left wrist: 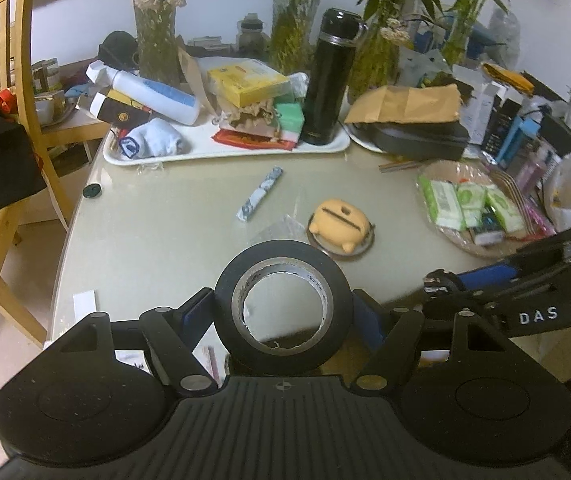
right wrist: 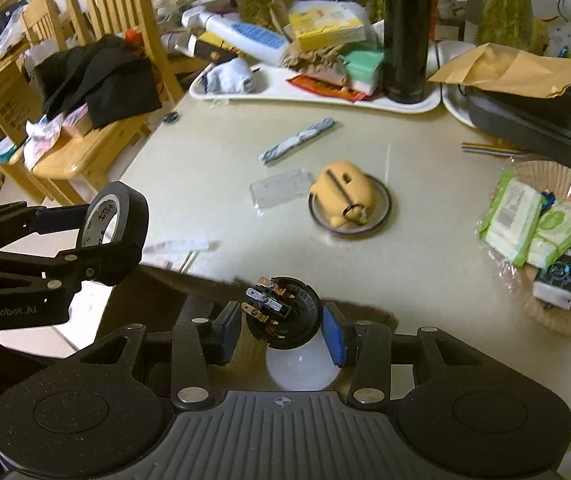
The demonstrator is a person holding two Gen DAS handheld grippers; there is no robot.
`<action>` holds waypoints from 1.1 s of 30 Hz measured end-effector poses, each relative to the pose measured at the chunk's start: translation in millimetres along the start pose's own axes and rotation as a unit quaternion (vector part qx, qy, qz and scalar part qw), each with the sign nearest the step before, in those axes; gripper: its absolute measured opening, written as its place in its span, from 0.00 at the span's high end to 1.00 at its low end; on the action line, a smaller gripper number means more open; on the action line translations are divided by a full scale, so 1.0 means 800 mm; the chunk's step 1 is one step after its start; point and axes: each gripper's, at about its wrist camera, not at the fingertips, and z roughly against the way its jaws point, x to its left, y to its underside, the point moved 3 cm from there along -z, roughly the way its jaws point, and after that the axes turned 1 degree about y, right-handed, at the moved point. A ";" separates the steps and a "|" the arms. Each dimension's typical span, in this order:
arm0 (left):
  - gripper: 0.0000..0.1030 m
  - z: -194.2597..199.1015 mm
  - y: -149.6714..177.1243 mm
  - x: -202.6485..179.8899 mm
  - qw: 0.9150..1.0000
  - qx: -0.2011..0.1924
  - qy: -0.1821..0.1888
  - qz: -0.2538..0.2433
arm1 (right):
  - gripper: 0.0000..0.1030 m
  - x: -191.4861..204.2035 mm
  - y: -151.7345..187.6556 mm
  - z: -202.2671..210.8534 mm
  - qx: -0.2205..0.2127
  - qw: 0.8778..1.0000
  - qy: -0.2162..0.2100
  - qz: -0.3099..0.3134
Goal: Organize rigid objects
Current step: 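Carry the plug and tape roll over the cardboard box with both grippers, then lower the tape roll and plug into the box and open both grippers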
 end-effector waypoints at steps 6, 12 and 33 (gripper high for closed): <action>0.30 0.009 0.018 -0.010 1.000 0.008 0.012 -0.005 | 0.55 0.016 0.020 -0.002 0.020 1.000 -0.004 0.017; 0.30 0.017 0.031 -0.013 1.000 0.010 0.016 -0.002 | 0.55 0.024 0.041 -0.004 0.039 0.999 -0.004 0.035; 0.24 0.016 0.043 -0.059 0.997 -0.003 0.027 -0.077 | 0.55 -0.004 0.058 0.016 0.022 0.999 0.019 0.014</action>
